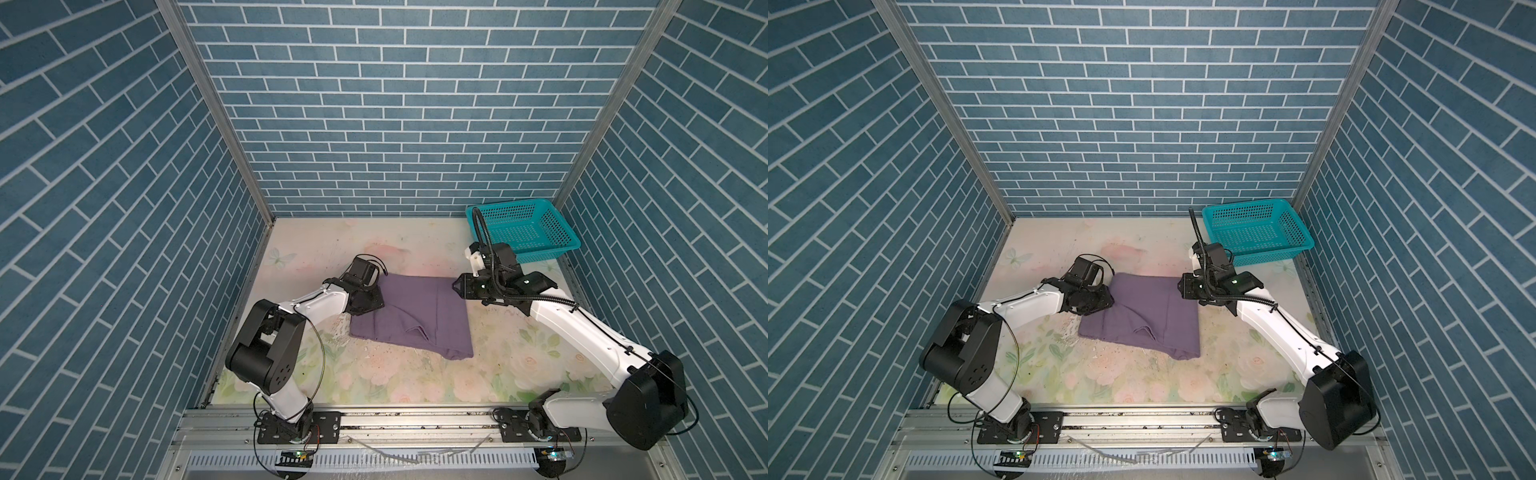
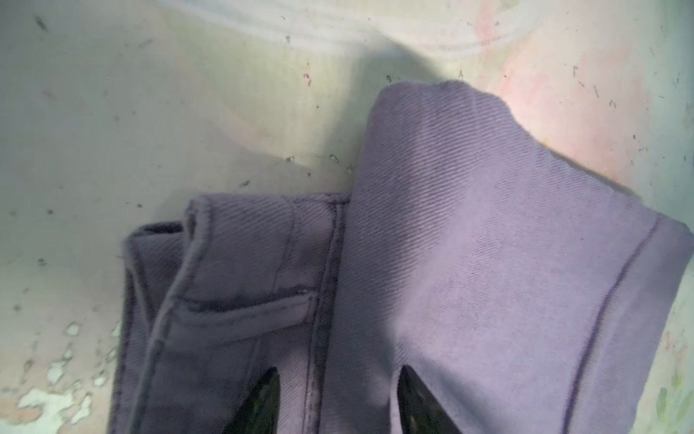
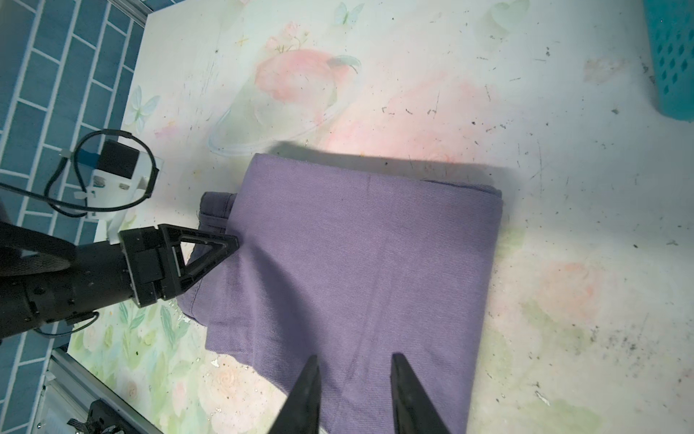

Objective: Fold and stack the trousers
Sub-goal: Fold the trousers at the center of the table.

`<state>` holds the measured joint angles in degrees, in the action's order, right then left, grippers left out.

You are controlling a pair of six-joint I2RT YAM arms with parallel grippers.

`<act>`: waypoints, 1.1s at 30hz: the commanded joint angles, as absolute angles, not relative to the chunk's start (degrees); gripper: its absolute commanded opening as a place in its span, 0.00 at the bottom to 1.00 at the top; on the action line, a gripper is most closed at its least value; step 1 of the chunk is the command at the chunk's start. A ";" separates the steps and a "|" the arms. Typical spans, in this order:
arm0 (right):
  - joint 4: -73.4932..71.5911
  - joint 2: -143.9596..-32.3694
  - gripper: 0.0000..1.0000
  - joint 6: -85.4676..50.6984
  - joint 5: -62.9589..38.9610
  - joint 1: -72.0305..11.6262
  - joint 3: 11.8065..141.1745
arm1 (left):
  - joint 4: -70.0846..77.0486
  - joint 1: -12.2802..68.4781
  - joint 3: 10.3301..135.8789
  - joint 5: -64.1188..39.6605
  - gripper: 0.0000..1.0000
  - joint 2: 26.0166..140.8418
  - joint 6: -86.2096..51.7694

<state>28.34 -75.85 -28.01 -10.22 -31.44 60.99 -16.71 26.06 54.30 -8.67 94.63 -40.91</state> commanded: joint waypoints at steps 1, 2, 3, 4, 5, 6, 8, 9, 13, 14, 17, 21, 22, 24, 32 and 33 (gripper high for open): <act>28.40 -76.79 0.33 -26.89 -9.35 -31.23 59.99 | -19.66 26.47 54.89 -5.92 0.51 94.91 -41.22; 28.32 -76.82 0.33 -26.98 -9.45 -31.26 60.16 | -19.32 26.55 54.72 -6.01 0.50 95.33 -41.42; 28.32 -76.90 0.33 -27.17 -9.43 -31.26 60.20 | -18.87 26.68 54.58 -6.16 0.48 95.72 -41.61; 28.39 -76.90 0.33 -27.29 -9.41 -31.26 60.22 | -18.53 26.88 54.58 -6.40 0.42 96.13 -41.59; 28.41 -76.82 0.34 -27.41 -9.32 -31.25 60.24 | -18.46 27.05 54.67 -6.50 0.37 96.45 -41.64; 28.41 -76.82 0.34 -27.51 -9.10 -31.20 60.10 | -18.46 27.16 54.90 -6.50 0.32 96.82 -41.61; 28.61 -76.82 0.34 -27.75 -8.84 -31.20 59.96 | -18.37 27.25 55.43 -7.04 0.24 97.22 -41.61; 28.67 -76.81 0.34 -27.82 -8.72 -31.18 59.95 | -18.34 27.34 55.78 -7.43 0.21 97.29 -41.68; 29.09 -76.82 0.34 -28.10 -8.32 -31.20 59.79 | -19.49 27.69 58.24 -9.46 0.12 96.32 -40.94; 29.25 -76.73 0.34 -28.21 -8.14 -31.15 59.79 | -20.20 27.76 58.97 -9.66 0.10 95.92 -40.79; 29.60 -76.38 0.34 -28.30 -7.35 -31.21 59.92 | -22.57 27.73 60.75 -9.59 0.05 93.31 -40.43; 30.40 -75.69 0.34 -28.30 -6.05 -31.14 59.72 | -26.27 27.72 62.28 -8.53 0.05 87.35 -40.11; 30.67 -75.46 0.34 -28.30 -5.78 -31.11 59.69 | -27.59 27.74 62.59 -7.92 0.05 85.80 -40.08; 30.91 -75.16 0.34 -28.34 -5.52 -31.11 59.35 | -29.75 27.76 62.71 -6.46 0.05 82.51 -40.06; 30.31 -75.10 0.34 -29.00 -6.10 -30.88 58.76 | -32.78 23.49 58.38 -4.46 0.09 76.84 -39.70; 30.32 -75.22 0.34 -29.00 -6.23 -30.99 58.71 | -31.96 22.26 57.53 -5.32 0.11 76.91 -39.73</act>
<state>29.34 -76.05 -28.23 -6.70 -31.16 60.07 -30.04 25.32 59.86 -6.17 76.38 -40.40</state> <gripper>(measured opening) 0.342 0.100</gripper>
